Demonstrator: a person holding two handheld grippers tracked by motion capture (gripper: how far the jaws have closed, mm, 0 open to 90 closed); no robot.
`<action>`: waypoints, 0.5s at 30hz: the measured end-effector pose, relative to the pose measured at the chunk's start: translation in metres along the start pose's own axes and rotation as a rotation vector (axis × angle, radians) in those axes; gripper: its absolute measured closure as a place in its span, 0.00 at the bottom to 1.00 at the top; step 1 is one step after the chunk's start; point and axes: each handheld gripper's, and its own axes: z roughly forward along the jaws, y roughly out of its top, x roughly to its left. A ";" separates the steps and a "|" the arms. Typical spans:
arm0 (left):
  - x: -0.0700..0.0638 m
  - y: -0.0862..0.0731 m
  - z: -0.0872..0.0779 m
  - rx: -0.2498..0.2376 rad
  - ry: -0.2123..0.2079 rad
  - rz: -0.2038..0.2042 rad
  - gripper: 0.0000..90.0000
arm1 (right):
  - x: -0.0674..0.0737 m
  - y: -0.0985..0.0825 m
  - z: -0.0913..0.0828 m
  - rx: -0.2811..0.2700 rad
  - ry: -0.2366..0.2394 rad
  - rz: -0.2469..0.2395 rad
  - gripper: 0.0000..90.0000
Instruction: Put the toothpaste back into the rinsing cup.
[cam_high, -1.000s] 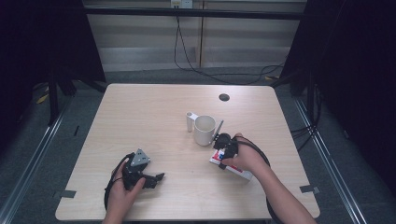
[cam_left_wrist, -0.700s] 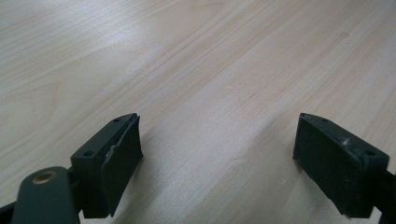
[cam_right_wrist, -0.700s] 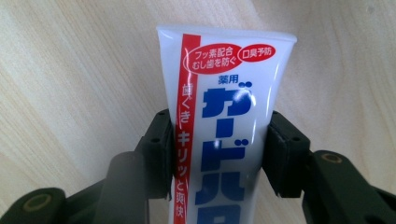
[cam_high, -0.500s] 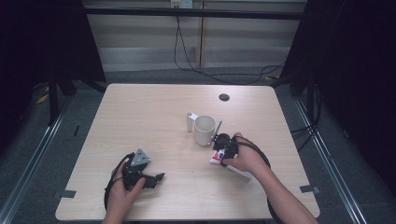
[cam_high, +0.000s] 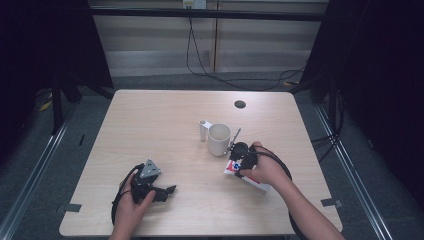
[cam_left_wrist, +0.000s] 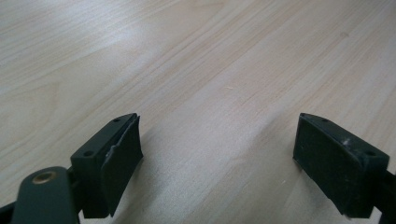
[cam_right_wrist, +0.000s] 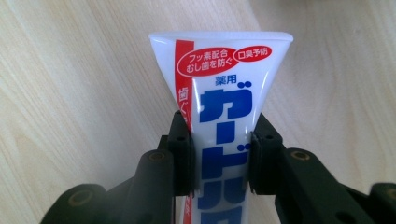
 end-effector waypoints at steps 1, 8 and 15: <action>0.000 0.000 0.000 -0.001 -0.003 -0.002 0.17 | 0.000 0.000 -0.002 -0.012 0.001 0.000 0.75; 0.000 0.000 0.000 -0.001 0.000 0.000 0.17 | -0.003 -0.006 -0.023 -0.093 0.002 0.024 0.75; 0.000 0.000 0.000 -0.001 0.000 0.001 0.17 | -0.011 -0.018 -0.034 -0.195 0.011 0.084 0.75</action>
